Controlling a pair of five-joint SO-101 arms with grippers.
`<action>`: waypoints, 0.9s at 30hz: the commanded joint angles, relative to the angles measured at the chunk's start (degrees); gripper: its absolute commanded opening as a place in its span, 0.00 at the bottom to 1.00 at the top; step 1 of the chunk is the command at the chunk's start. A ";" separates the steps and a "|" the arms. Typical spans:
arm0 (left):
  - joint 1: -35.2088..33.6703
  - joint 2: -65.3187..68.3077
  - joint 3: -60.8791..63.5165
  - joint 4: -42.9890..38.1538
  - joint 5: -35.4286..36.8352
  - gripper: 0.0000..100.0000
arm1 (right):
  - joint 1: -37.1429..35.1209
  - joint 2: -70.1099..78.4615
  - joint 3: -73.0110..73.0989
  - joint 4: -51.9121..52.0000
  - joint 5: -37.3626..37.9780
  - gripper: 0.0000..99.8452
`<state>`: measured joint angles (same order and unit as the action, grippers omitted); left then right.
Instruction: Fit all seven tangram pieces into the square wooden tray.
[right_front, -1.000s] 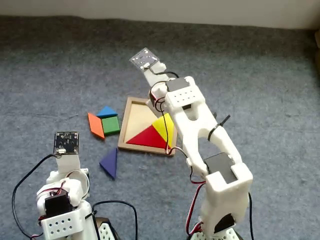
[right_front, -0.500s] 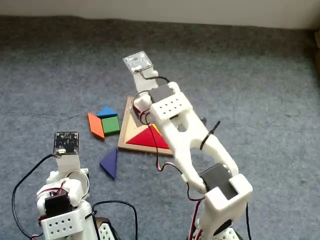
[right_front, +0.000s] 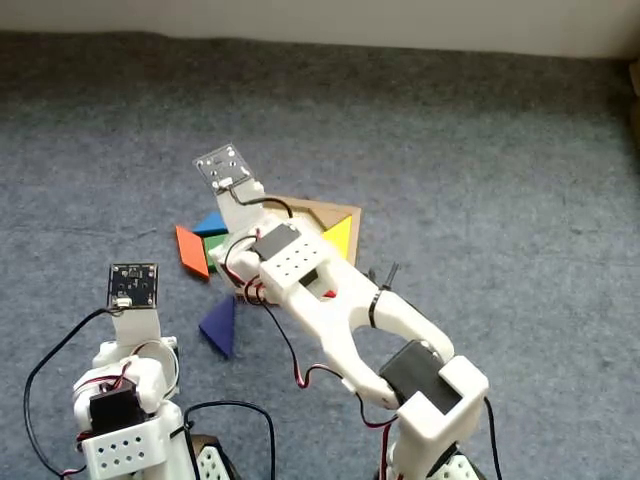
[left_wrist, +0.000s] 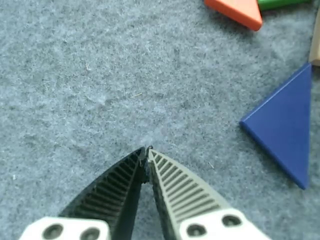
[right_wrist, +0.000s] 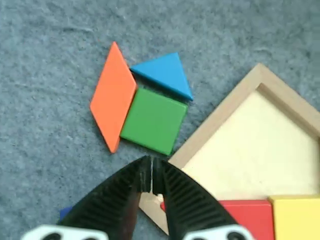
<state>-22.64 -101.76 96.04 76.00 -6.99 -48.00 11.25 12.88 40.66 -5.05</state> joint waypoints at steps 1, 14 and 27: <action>-0.48 -2.59 1.10 0.26 0.35 0.01 | -1.98 -2.77 -5.14 -1.10 -0.53 0.15; -0.48 -2.59 1.10 0.26 0.35 0.01 | -3.38 23.96 -49.98 26.77 -7.38 0.19; -0.48 -2.59 1.10 0.26 0.35 0.01 | -2.15 49.10 -88.04 44.09 -11.69 0.19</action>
<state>-22.64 -101.76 96.04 76.00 -6.99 -50.81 59.78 -66.95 82.33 -16.04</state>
